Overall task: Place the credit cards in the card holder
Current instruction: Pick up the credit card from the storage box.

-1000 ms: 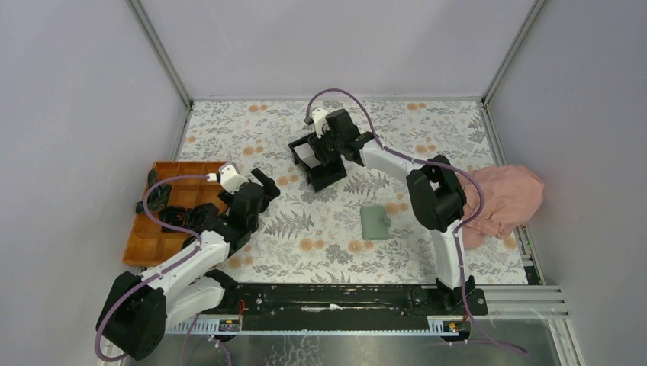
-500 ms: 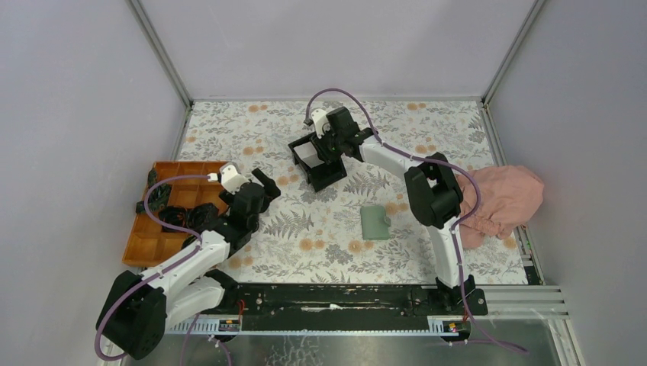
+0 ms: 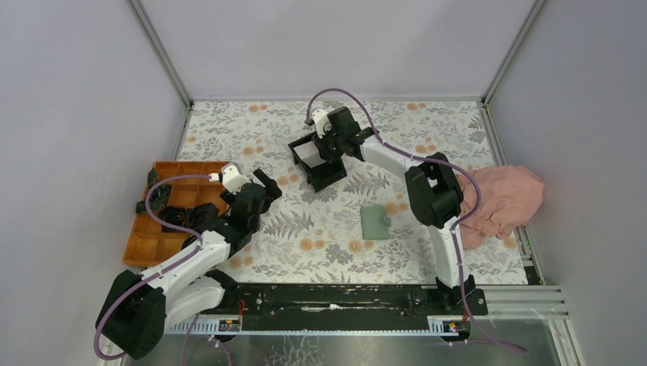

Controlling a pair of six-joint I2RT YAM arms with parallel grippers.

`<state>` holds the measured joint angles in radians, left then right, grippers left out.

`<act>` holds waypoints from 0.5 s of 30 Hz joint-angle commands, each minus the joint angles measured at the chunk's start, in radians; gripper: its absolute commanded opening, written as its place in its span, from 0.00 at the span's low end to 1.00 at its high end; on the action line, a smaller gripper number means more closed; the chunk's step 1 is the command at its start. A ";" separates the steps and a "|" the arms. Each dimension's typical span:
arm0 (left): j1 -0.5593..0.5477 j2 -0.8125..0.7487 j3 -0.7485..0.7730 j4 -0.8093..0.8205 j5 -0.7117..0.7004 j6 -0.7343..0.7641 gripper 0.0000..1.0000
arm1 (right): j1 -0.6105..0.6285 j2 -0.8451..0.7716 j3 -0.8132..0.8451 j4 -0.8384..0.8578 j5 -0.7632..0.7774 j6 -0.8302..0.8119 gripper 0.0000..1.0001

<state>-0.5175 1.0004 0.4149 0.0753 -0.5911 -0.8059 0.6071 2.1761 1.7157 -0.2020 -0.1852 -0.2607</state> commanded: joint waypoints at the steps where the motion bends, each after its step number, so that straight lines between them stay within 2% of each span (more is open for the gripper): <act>1: -0.010 0.001 0.020 0.054 -0.021 -0.001 0.95 | -0.007 -0.042 0.022 -0.001 0.005 -0.015 0.32; 9: -0.013 0.004 0.020 0.053 -0.024 -0.001 0.95 | -0.010 -0.052 0.013 0.010 0.026 -0.019 0.31; 15: -0.013 0.006 0.018 0.054 -0.024 -0.001 0.95 | -0.010 -0.059 0.012 0.016 0.035 -0.016 0.24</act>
<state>-0.5232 1.0004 0.4149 0.0757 -0.5911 -0.8059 0.6056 2.1757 1.7153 -0.2012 -0.1711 -0.2665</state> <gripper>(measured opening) 0.949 0.251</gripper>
